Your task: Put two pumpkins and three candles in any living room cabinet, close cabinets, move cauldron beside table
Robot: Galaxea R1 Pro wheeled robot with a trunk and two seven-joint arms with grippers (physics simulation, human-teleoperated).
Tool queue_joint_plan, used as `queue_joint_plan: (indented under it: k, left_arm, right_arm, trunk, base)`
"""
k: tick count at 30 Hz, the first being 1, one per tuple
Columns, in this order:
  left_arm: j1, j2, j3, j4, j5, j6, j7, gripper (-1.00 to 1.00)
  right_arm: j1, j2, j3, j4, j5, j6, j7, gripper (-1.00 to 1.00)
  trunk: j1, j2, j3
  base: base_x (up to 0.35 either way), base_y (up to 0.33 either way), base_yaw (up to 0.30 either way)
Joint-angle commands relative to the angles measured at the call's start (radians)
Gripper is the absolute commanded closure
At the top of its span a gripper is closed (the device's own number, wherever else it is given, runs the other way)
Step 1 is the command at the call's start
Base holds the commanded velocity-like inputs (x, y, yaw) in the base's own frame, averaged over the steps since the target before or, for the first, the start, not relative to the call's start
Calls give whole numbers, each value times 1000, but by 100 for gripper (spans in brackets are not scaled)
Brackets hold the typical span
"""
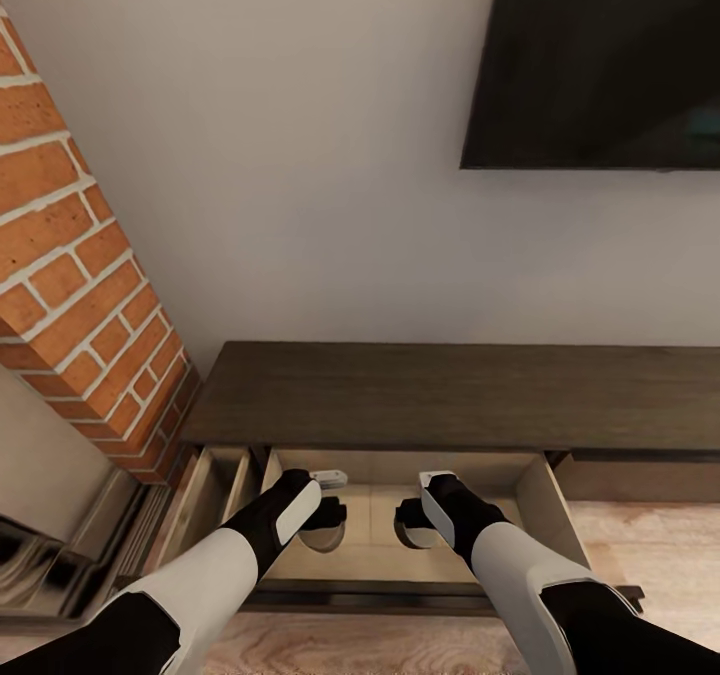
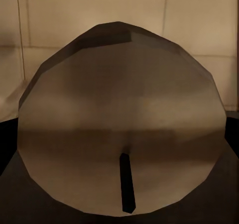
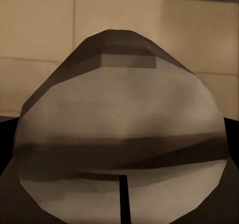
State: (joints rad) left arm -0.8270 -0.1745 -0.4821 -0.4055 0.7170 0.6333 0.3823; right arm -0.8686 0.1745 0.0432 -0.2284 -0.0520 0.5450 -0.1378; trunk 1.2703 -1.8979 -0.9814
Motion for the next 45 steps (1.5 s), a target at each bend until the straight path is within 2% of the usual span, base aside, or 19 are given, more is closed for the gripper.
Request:
queue_joint_plan:
  k: [1, 12, 16, 29, 38, 45]
  left_arm:
    - [0, 0, 0, 0, -1, -4, -2, 100]
    - [-2, 0, -1, 0, -1, -11, -10, 100]
    - [-6, 0, 0, -1, 0, -7, -11, 100]
    - [-12, 2, 2, -32, 1, 41, 0, 100]
    - [-12, 4, 1, -34, -5, 45, 7, 100]
    - [-11, 3, 0, -47, -9, 45, 36, 100]
  right_arm:
    - [0, 0, 0, 0, 0, 0, 1, 100]
    - [-6, 0, 1, -3, -1, 1, 0, 100]
    - [-7, 0, 1, -8, -2, 28, 1, 100]
    - [-9, 0, 3, -13, -4, 56, 6, 100]
    - [-9, 0, 1, -26, -5, 9, 10, 100]
    - [-9, 0, 1, -27, -6, -4, 11, 100]
  trunk:
    - [0, 0, -2]
    - [0, 0, -20]
    - [0, 0, -26]
    - [0, 0, -47]
    - [0, 0, -62]
    - [0, 0, -73]
  base:
    - [0, 0, 0]
    - [0, 0, 0]
    - [0, 0, 0]
    - [0, 0, 0]
    - [0, 0, 0]
    - [0, 0, 0]
